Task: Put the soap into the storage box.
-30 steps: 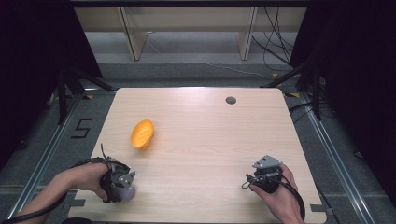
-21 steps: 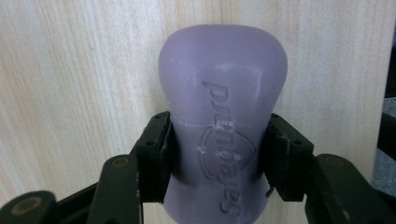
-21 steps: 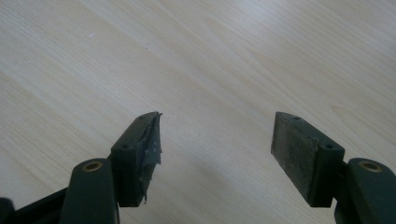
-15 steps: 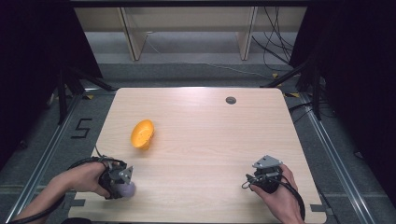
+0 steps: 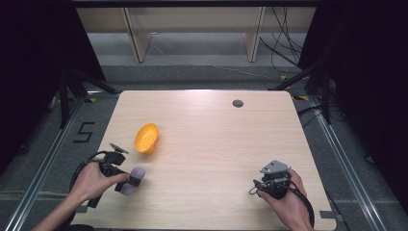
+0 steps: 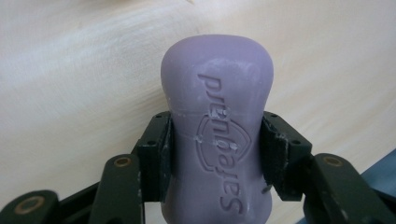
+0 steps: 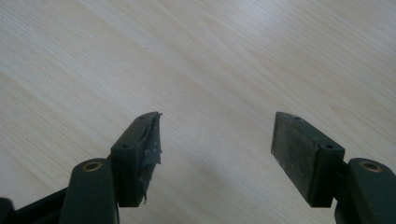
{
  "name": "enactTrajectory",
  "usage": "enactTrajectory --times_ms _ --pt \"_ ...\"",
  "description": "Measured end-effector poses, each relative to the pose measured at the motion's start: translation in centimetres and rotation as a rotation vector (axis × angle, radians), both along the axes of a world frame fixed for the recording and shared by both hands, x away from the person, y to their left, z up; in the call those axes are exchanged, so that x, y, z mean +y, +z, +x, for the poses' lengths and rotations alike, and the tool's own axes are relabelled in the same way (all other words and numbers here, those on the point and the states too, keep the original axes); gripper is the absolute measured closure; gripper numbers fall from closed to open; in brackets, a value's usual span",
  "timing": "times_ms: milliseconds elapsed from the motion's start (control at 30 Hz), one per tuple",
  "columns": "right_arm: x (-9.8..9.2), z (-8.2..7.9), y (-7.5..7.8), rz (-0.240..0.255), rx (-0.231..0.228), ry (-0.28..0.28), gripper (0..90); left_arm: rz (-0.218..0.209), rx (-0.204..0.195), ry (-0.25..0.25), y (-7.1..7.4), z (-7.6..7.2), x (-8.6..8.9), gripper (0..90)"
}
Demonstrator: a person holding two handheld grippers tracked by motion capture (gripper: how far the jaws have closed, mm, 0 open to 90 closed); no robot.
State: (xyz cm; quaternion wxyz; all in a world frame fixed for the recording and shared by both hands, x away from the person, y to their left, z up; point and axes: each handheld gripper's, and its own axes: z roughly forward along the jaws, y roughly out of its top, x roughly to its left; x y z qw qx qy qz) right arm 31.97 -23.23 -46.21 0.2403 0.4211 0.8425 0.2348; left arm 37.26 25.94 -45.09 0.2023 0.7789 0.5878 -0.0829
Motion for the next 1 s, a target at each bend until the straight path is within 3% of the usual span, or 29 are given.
enactTrajectory --times_ms 100,300,733,1000 --pt "0.1 -0.1 0.1 0.001 0.008 -0.007 33.6 0.105 -0.078 0.014 0.2 -0.1 -0.6 48.6" --pt "0.0 0.0 0.0 0.001 0.000 0.000 33.5 0.154 -0.108 0.061 0.7 0.4 -1.4 48.6" --pt "0.0 -0.1 0.1 0.012 -0.001 -0.014 33.5 0.158 -0.096 0.148 1.4 1.7 -2.6 48.6" --pt "0.0 -0.1 0.2 0.012 0.000 -0.013 33.5 0.172 -0.094 0.159 1.9 2.1 -2.6 48.6"
